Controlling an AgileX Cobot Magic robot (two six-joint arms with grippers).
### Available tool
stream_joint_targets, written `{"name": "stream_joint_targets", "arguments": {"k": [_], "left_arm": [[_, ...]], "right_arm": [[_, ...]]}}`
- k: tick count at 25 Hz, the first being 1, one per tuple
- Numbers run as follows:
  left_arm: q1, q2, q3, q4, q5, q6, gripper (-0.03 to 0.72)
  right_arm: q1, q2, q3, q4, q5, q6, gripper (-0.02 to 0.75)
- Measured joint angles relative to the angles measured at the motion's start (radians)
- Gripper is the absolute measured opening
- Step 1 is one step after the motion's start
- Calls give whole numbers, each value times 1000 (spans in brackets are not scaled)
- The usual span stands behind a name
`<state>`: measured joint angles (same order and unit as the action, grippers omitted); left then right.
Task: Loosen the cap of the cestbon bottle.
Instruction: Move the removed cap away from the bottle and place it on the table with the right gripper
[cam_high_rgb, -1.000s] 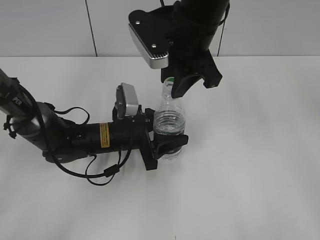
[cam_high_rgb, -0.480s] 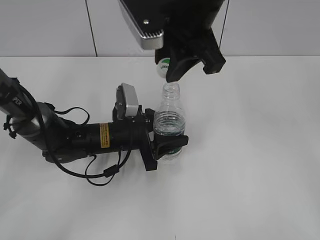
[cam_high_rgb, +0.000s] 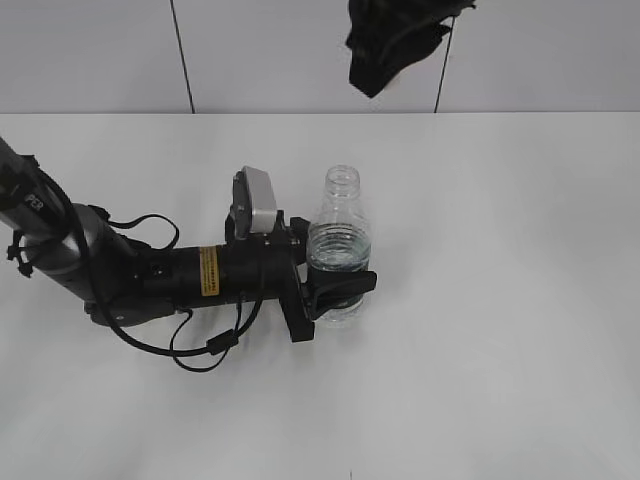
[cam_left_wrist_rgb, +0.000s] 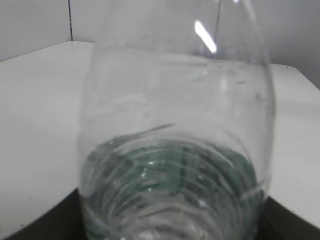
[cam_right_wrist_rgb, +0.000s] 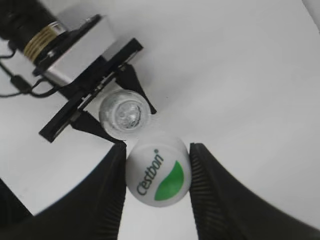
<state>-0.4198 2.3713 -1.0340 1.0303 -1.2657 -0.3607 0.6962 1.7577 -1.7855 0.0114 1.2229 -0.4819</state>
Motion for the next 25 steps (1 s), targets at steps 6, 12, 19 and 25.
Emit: {"name": "stream_joint_targets", "arguments": {"k": [6,12,19,25], "left_arm": [[0,0,0,1,-1,0,408],[0,0,0,1,-1,0,408],[0,0,0,1,-1,0,408],[0,0,0,1,-1,0,408]], "right_arm": [[-9,-2,0,-202,0,424,291],[-139,-2,0,-155,0,474,291],[-414,13,0,-47,0,389,291],[-598,62,55,56,0,310,290]]}}
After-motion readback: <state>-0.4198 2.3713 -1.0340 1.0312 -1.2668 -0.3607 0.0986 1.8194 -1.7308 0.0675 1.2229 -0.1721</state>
